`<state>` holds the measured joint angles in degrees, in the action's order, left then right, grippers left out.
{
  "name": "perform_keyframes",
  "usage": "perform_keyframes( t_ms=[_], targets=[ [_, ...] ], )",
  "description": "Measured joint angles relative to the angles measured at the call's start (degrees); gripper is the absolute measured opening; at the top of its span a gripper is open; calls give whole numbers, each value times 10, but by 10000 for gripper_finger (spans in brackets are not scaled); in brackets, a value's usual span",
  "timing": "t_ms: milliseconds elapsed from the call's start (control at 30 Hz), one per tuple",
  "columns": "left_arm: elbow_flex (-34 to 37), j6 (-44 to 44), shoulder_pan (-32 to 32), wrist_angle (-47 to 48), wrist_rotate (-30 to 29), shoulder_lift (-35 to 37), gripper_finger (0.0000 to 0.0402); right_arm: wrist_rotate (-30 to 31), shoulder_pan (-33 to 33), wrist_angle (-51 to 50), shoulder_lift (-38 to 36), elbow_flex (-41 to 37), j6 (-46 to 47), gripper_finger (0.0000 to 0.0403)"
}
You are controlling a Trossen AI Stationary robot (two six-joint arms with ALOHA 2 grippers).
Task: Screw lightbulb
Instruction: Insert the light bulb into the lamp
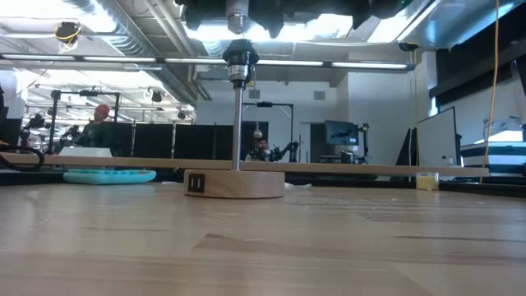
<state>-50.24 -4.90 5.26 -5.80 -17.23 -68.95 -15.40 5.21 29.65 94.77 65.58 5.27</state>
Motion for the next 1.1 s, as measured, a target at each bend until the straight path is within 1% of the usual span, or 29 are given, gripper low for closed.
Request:
perform_keyframes(
  t_ms=[67, 200, 300, 467, 600, 733, 800, 1100],
  targets=[
    [0, -4, 0, 2, 1, 0, 143, 0, 0, 0, 0, 0, -8, 286],
    [0, -8, 0, 0, 2, 2, 153, -1, 0, 4, -1, 1, -10, 239],
    [0, -9, 0, 4, 2, 4, 160, -1, 1, 1, 0, 1, -10, 231],
    [0, -22, 0, 10, 4, 10, 170, -3, 1, 6, 0, 2, -10, 193],
    [0, -24, 1, 14, 9, 16, 182, -3, 0, 6, 1, 3, -11, 188],
    [0, -24, 0, 20, 10, 22, 198, -3, 1, 6, 1, 3, -13, 169],
    [0, -22, 0, 22, 9, 22, 203, -3, 1, 4, 1, 3, -15, 165],
    [0, -5, 0, 35, 7, 24, 200, -7, 1, 0, 1, 2, -26, 165]
  ],
)
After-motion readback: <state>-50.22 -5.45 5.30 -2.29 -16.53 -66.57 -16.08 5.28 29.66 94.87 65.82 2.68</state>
